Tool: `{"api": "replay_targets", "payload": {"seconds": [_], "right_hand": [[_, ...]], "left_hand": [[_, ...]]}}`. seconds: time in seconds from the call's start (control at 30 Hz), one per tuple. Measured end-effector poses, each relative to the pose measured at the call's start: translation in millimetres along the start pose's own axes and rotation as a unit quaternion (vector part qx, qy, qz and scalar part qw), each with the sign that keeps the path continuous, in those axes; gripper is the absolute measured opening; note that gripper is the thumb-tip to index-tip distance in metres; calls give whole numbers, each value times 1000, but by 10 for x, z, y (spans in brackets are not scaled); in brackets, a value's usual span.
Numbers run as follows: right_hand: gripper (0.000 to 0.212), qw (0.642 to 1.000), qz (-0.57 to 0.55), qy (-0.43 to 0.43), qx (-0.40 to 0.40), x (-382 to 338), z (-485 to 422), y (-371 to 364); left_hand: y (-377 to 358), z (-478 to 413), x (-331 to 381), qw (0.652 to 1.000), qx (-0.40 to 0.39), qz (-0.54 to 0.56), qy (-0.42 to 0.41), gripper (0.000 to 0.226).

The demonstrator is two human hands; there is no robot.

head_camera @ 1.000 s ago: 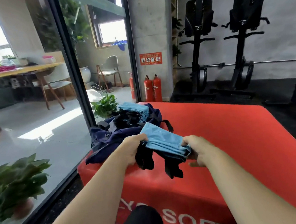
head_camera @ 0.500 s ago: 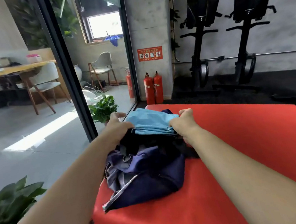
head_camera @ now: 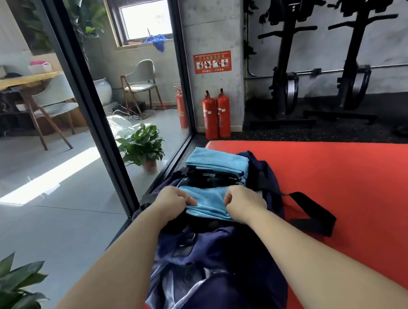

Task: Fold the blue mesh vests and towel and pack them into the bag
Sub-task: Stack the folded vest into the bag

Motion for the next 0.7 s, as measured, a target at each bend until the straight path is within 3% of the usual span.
{"api": "replay_targets", "payload": {"seconds": [0.1, 0.3, 0.37, 0.43, 0.57, 0.7], "right_hand": [[30, 997, 67, -14, -26, 131, -27, -70], [21, 994, -4, -25, -103, 250, -65, -245], [27, 993, -35, -16, -116, 240, -89, -294], [34, 990, -61, -9, -125, 216, -73, -321], [29, 992, -63, -3, -107, 243, -46, -343], [10, 996, -16, 19, -83, 220, 57, -308]], "left_hand": [[-217, -90, -29, 998, -48, -30, 8, 34], [-321, -98, -280, 996, -57, -42, 61, 34], [-308, -80, -232, 993, -66, -81, 64, 19], [-313, -88, -228, 982, -76, -167, 53, 18], [-292, -3, -159, 957, -43, -288, 6, 6], [-273, 57, -127, 943, -13, -333, -23, 59]]}}
Point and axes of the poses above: each hand's wrist, its own z-axis away from the middle knuckle, its own y-axis out of the back of the hand, x = y × z, the point moved 9 cm from there along -z, towards the middle knuckle
